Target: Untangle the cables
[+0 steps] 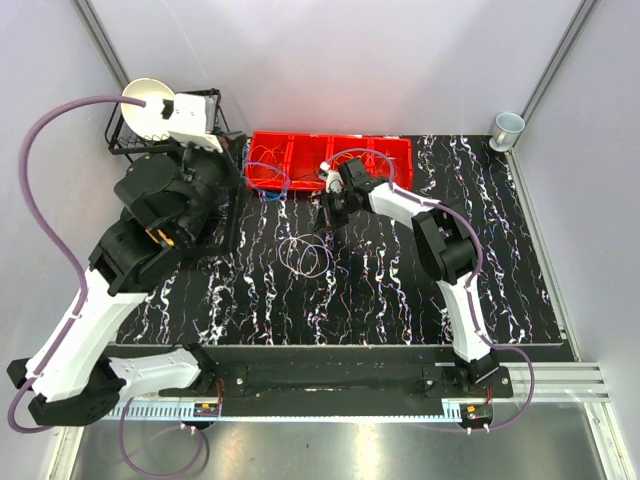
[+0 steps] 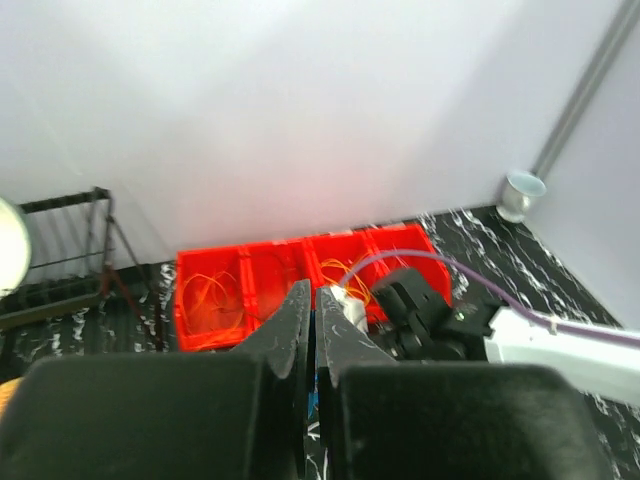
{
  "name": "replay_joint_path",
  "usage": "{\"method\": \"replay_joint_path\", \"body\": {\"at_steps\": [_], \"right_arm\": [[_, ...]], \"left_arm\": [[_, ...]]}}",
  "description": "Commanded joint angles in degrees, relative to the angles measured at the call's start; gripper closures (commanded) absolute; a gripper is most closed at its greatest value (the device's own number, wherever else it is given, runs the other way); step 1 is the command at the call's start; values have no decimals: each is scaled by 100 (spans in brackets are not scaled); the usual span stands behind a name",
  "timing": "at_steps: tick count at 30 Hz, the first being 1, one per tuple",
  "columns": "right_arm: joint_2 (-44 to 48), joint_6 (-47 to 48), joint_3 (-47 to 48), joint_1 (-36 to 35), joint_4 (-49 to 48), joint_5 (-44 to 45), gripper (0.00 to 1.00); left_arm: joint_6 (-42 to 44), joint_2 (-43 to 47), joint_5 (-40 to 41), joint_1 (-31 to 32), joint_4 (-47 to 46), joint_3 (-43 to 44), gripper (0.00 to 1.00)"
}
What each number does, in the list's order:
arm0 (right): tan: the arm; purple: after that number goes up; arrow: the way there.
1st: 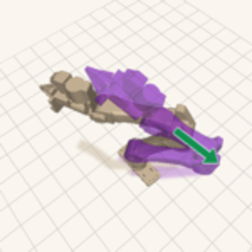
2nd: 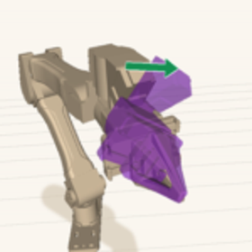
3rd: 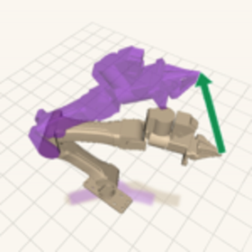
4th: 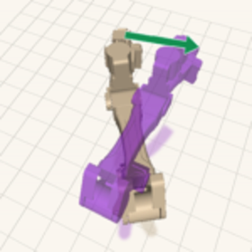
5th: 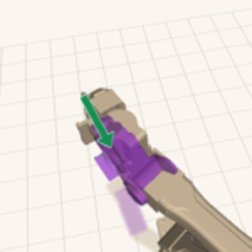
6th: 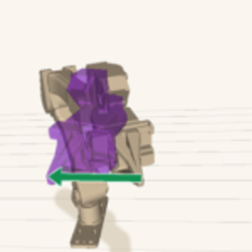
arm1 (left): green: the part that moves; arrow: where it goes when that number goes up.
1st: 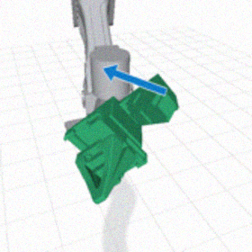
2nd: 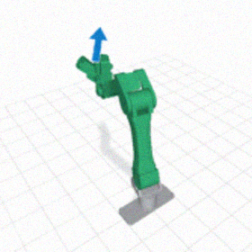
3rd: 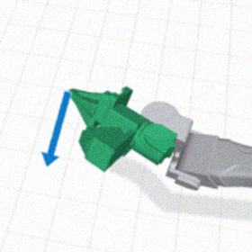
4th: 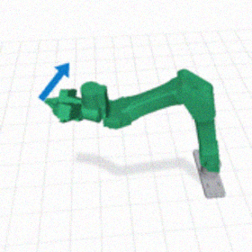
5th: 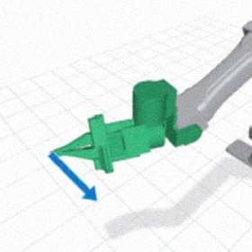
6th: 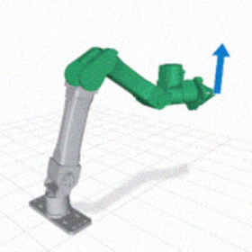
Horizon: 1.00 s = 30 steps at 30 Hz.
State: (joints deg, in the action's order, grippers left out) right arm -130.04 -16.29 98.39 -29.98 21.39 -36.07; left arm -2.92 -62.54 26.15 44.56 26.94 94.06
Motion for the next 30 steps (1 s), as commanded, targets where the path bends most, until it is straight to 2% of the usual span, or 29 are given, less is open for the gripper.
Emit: {"method": "replay_joint_path", "body": {"at_steps": [1,9,16,21,27,30], "right_arm": [[128,-102,172,9,-47,215,100],[224,-172,14,132,-144,250,100],[558,-190,-285,413,-144,417,100],[787,-243,-610,818,-258,5,100],[989,-348,-961,1221,-547,-434,100],[980,-445,-1023,1310,-706,-645,100]], "left_arm": [[256,-117,662,-8,-478,-116,100],[362,-697,778,-333,-725,95,100],[-111,-1435,-21,-1001,-637,682,100],[-402,-1998,-671,-1388,-768,929,100],[-534,-2780,-945,-1555,-1111,1324,100],[-543,-3298,-1007,-1599,-1112,1799,100]]}}
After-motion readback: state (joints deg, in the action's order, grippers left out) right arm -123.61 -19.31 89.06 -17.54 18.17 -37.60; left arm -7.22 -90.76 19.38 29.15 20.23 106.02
